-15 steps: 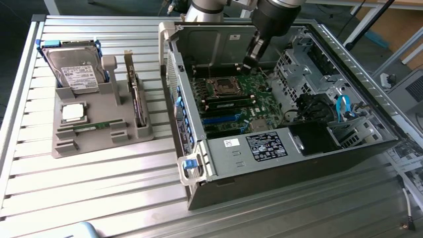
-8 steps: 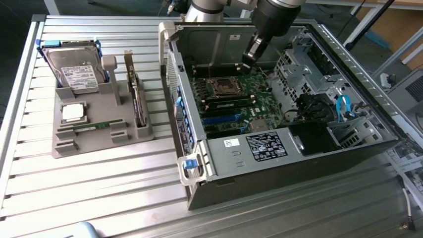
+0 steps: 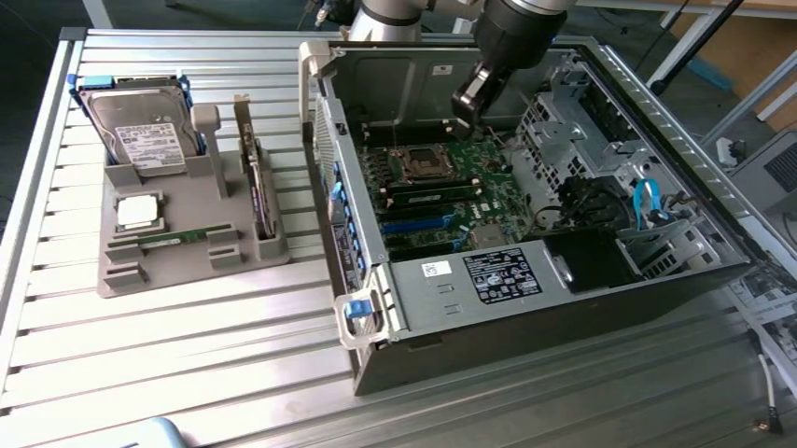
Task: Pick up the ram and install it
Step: 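Press down the ram until it locks into place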
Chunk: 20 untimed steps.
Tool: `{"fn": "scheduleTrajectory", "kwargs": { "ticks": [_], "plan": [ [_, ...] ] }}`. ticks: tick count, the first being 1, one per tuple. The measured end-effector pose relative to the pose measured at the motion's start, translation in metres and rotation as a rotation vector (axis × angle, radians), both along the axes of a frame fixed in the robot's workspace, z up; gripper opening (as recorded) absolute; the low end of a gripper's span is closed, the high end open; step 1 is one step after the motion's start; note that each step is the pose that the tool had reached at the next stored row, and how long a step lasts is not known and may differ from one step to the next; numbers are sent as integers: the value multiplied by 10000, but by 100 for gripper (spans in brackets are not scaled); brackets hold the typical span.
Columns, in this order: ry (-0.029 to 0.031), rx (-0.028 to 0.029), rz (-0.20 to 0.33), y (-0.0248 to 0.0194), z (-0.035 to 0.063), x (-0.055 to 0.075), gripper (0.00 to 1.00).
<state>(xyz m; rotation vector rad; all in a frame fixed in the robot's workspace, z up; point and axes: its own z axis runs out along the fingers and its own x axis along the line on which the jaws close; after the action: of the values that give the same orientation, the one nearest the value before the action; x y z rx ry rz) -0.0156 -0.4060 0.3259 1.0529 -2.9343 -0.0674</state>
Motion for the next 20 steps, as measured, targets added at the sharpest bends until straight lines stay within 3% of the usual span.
{"fn": "scheduleTrajectory", "kwargs": {
  "ticks": [20],
  "plan": [
    [0, 1, -3313, 0, -2, 0, 11]
  ]
}}
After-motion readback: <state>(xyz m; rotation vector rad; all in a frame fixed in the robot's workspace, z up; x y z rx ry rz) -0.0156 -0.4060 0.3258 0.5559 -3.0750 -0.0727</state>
